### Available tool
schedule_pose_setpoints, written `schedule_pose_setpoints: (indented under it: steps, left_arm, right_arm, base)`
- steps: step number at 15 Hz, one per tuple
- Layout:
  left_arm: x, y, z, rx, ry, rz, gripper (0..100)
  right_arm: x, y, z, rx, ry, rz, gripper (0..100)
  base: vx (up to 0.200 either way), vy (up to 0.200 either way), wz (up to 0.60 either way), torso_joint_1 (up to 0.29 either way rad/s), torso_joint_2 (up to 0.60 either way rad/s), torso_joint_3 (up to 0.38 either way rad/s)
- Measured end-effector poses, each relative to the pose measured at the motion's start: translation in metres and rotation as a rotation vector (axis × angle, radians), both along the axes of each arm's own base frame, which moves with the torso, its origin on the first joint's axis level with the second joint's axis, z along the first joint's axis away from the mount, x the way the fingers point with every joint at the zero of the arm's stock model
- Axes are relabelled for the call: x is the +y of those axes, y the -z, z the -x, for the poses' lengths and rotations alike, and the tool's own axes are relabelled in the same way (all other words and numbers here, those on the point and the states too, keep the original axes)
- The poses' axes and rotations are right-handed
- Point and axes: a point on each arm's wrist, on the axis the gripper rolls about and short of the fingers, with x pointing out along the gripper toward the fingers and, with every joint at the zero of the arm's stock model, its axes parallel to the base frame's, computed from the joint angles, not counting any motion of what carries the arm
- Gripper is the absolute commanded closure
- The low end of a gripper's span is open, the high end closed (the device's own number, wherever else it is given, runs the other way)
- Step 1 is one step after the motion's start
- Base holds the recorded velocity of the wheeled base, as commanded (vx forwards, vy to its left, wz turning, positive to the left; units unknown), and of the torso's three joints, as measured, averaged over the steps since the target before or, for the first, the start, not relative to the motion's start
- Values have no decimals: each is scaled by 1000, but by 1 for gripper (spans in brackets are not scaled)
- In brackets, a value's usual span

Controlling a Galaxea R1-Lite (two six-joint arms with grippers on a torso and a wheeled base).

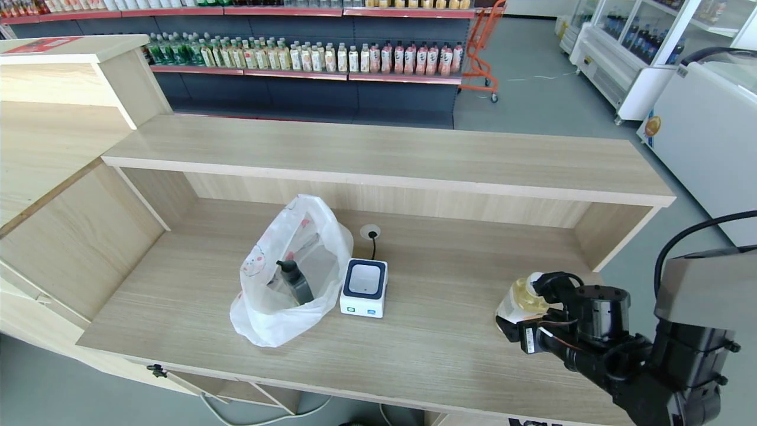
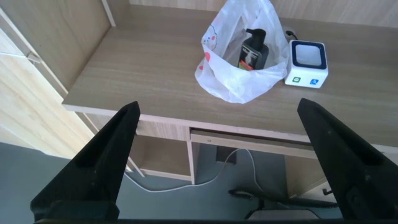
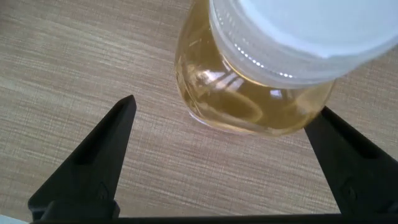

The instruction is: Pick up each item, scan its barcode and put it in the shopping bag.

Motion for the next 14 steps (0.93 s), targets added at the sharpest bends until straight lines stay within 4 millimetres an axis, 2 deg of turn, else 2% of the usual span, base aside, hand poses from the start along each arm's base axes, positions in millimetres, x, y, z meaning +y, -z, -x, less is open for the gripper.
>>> schedule_pose_setpoints:
  steps: [5, 13, 14]
  left_arm:
    - [0, 0, 0, 0, 0, 1, 0]
    - [0, 0, 0, 0, 0, 0, 0]
    - [0, 0, 0, 0, 0, 1, 0]
  right_arm:
    - [13, 9, -24, -43, -19, -10, 0]
    - [24, 14, -45, -127, -55, 14, 0]
    - [24, 15, -46, -127, -57, 17, 100]
  base:
    - [0, 0, 0, 0, 0, 0]
    - [0, 0, 0, 0, 0, 0]
    - [0, 0, 0, 0, 0, 0]
